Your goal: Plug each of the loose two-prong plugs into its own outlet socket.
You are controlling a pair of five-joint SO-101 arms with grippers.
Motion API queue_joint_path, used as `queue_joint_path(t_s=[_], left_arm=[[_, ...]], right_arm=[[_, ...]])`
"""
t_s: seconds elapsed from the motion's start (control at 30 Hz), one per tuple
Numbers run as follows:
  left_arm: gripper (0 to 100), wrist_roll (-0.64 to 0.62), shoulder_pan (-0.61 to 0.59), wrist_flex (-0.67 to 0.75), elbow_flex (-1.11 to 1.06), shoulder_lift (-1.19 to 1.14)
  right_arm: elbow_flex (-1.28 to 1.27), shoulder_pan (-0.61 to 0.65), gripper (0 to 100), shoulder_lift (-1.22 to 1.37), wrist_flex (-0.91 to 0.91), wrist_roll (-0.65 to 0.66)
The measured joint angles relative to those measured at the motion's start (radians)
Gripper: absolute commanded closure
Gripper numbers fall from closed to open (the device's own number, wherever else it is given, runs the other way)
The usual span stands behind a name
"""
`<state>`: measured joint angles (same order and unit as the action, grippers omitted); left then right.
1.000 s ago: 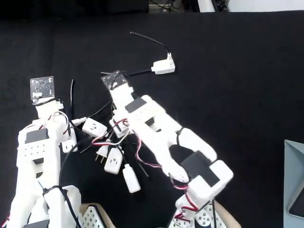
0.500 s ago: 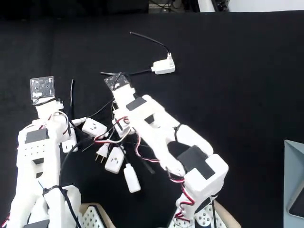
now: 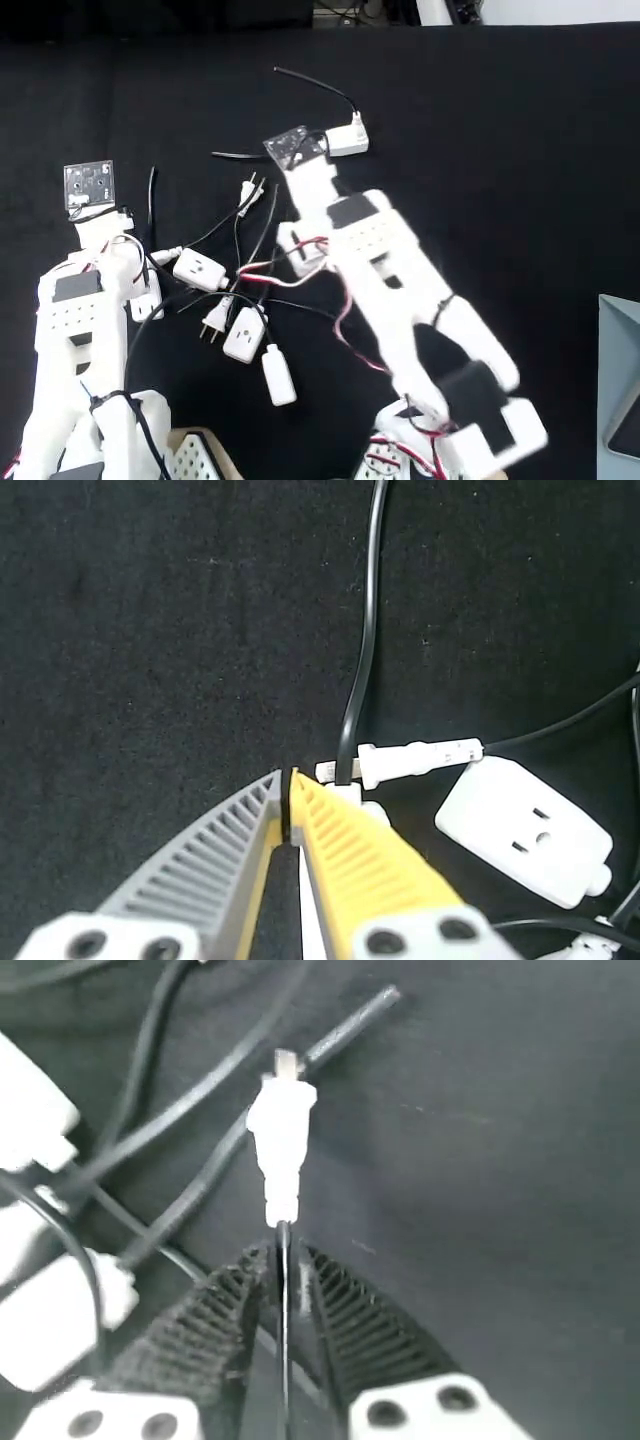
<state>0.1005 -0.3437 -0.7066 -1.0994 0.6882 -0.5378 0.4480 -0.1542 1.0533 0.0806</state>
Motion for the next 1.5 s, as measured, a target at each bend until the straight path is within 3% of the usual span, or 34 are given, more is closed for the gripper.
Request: queue_joint_path(t_s=[0.53, 0.67, 0.77, 0.93, 1.07, 1.27, 1.5], left_arm=[[97, 0.0, 0.0, 0.0, 0.0, 0.0], [97, 0.0, 0.0, 0.0, 0.0, 0.0], [97, 0.0, 0.0, 0.0, 0.0, 0.0], [97, 0.0, 0.0, 0.0, 0.0, 0.0], [97, 0.0, 0.0, 0.0, 0.0, 0.0], [97, 0.0, 0.0, 0.0, 0.0, 0.0], [97, 0.0, 0.0, 0.0, 0.0, 0.0]], right_arm=[[-0.006, -0.264, 98.7, -0.29, 0.307, 0.674], [-0.006, -0.285, 98.5, -0.293, 0.358, 0.732], [0.008, -0.284, 93.7, -0.262, 0.364, 0.69], [0.12, -0.284, 78.4, -0.126, 0.37, 0.482], [0.238, -0.292, 81.0, -0.057, 0.423, 0.339], [0.419, -0.322, 89.6, -0.057, 0.491, 0.239], [0.439, -0.356, 91.0, -0.043, 0.537, 0.008]])
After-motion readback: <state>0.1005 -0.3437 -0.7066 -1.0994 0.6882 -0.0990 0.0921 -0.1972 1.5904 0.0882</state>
